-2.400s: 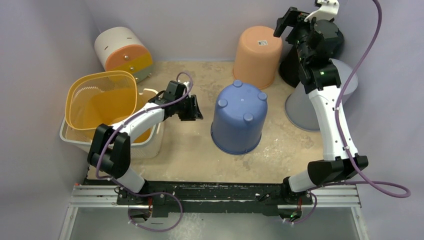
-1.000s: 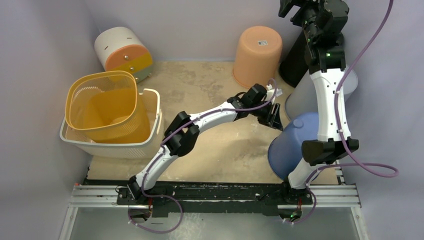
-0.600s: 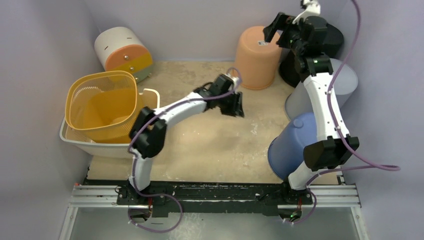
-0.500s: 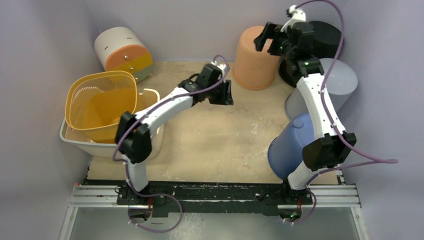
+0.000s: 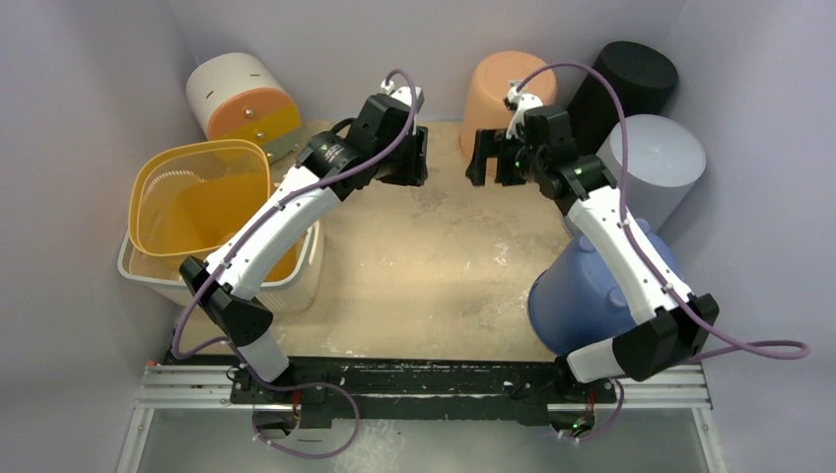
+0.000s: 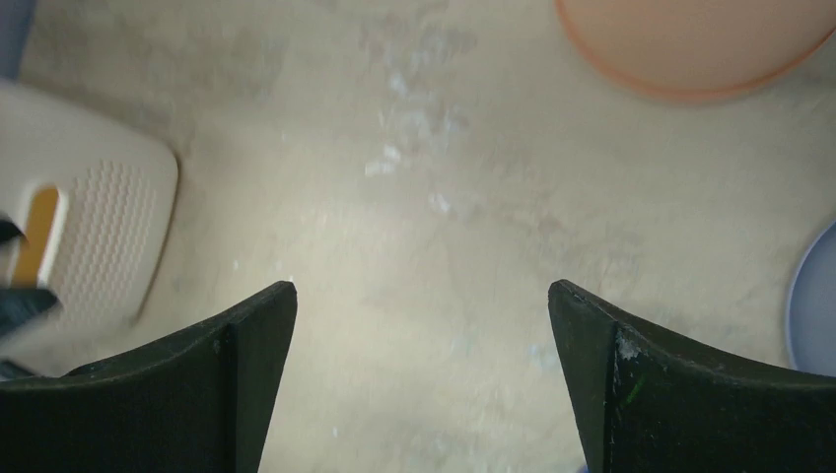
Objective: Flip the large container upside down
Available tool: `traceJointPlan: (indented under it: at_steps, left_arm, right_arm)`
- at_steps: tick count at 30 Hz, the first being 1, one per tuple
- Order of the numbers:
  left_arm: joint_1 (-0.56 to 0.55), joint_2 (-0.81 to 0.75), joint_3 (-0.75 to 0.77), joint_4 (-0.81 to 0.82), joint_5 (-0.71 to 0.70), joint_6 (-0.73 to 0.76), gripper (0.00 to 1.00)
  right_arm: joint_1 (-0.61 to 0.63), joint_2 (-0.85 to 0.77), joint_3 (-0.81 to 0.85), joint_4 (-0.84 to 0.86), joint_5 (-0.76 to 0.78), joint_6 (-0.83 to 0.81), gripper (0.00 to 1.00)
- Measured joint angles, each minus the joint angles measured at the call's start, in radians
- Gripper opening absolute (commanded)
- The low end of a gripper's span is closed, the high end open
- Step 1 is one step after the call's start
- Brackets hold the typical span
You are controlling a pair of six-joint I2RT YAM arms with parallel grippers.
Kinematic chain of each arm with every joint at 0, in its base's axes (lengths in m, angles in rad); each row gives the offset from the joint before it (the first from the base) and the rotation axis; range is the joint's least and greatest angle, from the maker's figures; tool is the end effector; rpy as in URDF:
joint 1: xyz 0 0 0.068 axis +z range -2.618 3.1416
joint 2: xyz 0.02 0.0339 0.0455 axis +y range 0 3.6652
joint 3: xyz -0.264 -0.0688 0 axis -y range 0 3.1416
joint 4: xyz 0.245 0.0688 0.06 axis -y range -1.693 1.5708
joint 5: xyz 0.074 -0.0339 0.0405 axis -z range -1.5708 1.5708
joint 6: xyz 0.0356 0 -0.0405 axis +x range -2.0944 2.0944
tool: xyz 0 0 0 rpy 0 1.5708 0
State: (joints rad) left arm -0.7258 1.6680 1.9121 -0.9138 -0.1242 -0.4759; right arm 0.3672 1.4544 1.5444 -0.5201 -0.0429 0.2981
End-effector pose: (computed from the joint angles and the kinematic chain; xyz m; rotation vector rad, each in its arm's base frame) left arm 0.2681 -0.2320 0.4258 0.2164 2.2742 -0.5074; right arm 0.3052 0.1190 0.4118 -0.0981 2.0291 0.4667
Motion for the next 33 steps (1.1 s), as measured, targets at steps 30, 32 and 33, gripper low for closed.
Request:
traceJointPlan:
  at_steps: [30, 32, 33]
  left_arm:
    - [0.047, 0.014, 0.017, -0.165, -0.062, 0.005, 0.44]
    - [0.052, -0.001, 0.007, -0.164, -0.061, 0.007, 0.44]
    - [0.054, -0.010, 0.003, -0.164, -0.060, 0.007, 0.44]
  right_arm:
    - [0.143, -0.440, -0.563, -0.510, 0.208, 0.622, 1.00]
    - [0.115, -0.440, -0.563, -0.535, 0.254, 0.642, 1.00]
    - [0.093, -0.440, -0.563, -0.544, 0.274, 0.647, 1.00]
